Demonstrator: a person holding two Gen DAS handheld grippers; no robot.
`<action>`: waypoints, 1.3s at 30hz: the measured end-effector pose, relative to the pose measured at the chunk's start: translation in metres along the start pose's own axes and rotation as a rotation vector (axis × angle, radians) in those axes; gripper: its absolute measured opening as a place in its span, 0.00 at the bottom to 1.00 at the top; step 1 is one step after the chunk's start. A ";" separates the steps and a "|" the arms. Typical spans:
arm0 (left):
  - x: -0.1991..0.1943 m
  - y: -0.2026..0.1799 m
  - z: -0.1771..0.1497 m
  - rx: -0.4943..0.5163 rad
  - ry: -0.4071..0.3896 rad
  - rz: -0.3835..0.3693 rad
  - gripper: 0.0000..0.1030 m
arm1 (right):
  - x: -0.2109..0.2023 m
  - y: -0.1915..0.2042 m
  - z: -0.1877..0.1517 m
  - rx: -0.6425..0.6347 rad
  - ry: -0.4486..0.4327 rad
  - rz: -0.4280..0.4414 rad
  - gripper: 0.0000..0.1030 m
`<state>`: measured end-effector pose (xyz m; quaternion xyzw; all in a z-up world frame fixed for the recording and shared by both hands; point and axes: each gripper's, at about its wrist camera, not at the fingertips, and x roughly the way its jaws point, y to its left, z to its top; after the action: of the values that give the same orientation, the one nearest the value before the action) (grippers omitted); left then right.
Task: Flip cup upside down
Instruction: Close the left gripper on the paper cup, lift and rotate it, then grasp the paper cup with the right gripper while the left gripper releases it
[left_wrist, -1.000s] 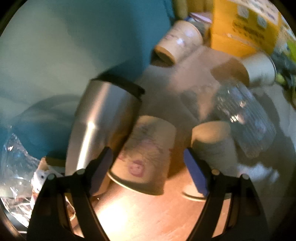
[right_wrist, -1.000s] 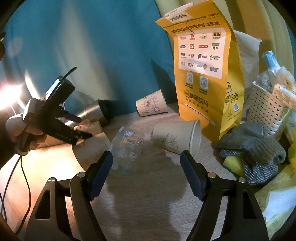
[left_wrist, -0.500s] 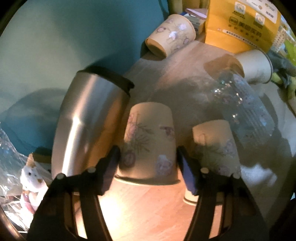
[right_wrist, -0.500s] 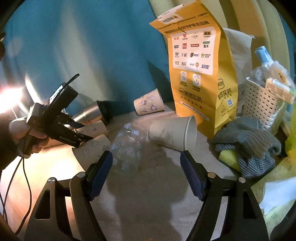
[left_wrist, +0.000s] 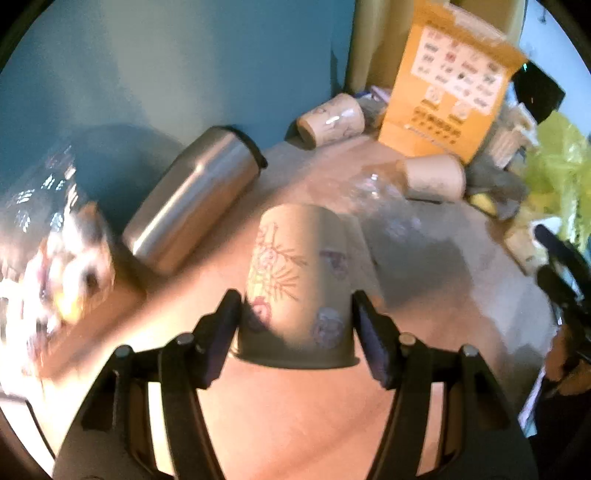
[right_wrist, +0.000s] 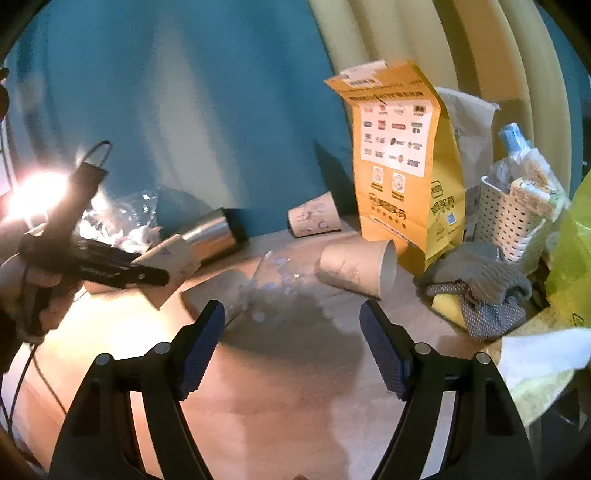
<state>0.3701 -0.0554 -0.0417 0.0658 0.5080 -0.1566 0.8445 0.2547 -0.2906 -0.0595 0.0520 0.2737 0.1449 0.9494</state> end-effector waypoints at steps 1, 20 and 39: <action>-0.009 -0.001 -0.010 -0.030 -0.014 -0.006 0.60 | -0.005 0.004 -0.002 -0.004 -0.001 0.005 0.76; -0.076 -0.063 -0.245 -0.556 -0.021 -0.250 0.61 | -0.072 0.070 -0.097 -0.005 0.199 0.150 0.76; -0.062 -0.073 -0.277 -0.613 0.046 -0.217 0.79 | -0.063 0.080 -0.119 -0.004 0.318 0.198 0.76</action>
<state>0.0872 -0.0367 -0.1151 -0.2424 0.5544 -0.0843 0.7917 0.1202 -0.2314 -0.1139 0.0532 0.4136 0.2447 0.8754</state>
